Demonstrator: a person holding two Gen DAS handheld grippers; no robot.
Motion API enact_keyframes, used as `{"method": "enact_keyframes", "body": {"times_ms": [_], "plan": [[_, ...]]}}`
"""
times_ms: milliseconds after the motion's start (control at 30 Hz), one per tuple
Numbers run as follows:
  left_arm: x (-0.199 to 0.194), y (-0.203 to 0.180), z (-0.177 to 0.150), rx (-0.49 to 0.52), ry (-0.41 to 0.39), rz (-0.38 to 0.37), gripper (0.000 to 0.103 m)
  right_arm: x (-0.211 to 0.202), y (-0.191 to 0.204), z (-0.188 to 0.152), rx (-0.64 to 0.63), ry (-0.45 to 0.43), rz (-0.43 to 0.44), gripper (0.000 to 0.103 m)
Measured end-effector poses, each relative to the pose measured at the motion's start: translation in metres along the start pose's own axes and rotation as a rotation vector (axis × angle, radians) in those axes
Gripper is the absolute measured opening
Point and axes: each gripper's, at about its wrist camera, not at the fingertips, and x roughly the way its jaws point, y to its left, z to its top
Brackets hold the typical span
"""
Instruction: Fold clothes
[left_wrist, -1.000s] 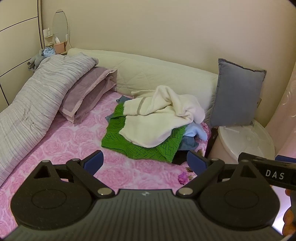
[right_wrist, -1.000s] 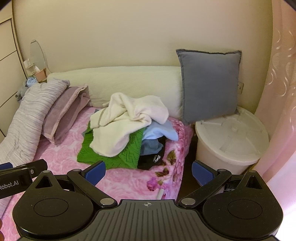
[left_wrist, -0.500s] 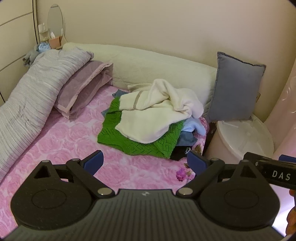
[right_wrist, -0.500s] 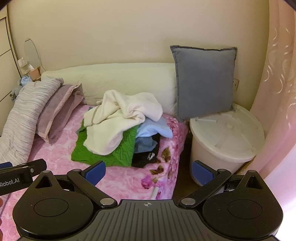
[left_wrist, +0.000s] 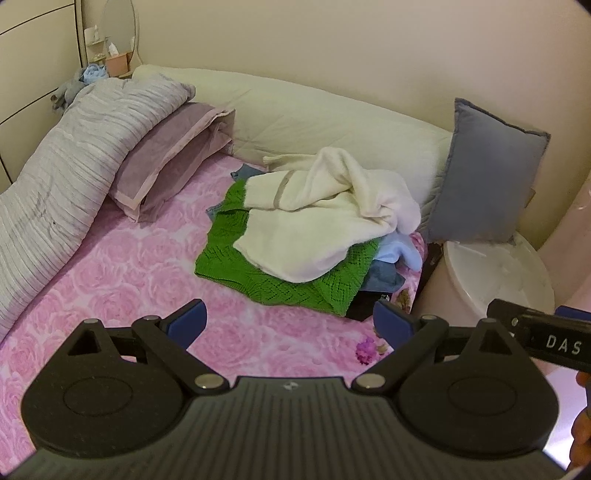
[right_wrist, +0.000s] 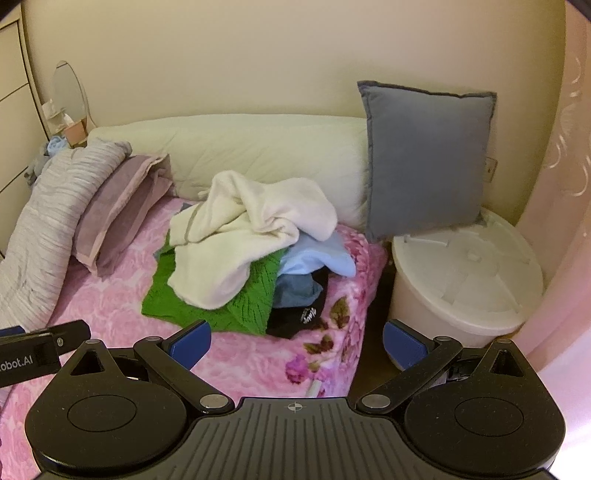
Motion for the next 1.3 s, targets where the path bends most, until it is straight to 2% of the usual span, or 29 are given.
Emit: {"method": "enact_keyframes", "body": {"times_ms": [233,500,700,767,933,1067,1233,1300], "plan": [[0.043,-0.014,0.028,-0.006,0.035,0.003,0.095,0.034,-0.017,0.028,-0.022,-0.046,0.045,0.102],[0.104,-0.028,0.064,-0.028,0.051,-0.033,0.093,0.093,-0.050,0.063,-0.073,-0.041,0.048,0.102],[0.142,-0.026,0.080,-0.068,0.059,0.007,0.090,0.138,-0.073,0.082,-0.078,-0.031,0.034,0.101],[0.155,-0.028,0.086,-0.060,0.077,0.017,0.086,0.152,-0.080,0.090,-0.056,-0.023,0.032,0.100],[0.185,-0.035,0.095,-0.038,0.107,0.034,0.086,0.183,-0.091,0.104,-0.009,-0.028,0.049,0.100],[0.211,-0.035,0.099,-0.054,0.143,0.020,0.084,0.210,-0.092,0.116,-0.007,0.013,0.072,0.099],[0.246,-0.018,0.103,-0.185,0.204,-0.053,0.076,0.247,-0.096,0.129,0.013,0.098,0.132,0.095],[0.259,-0.015,0.105,-0.196,0.214,-0.049,0.074,0.260,-0.098,0.132,0.015,0.130,0.148,0.091]]}}
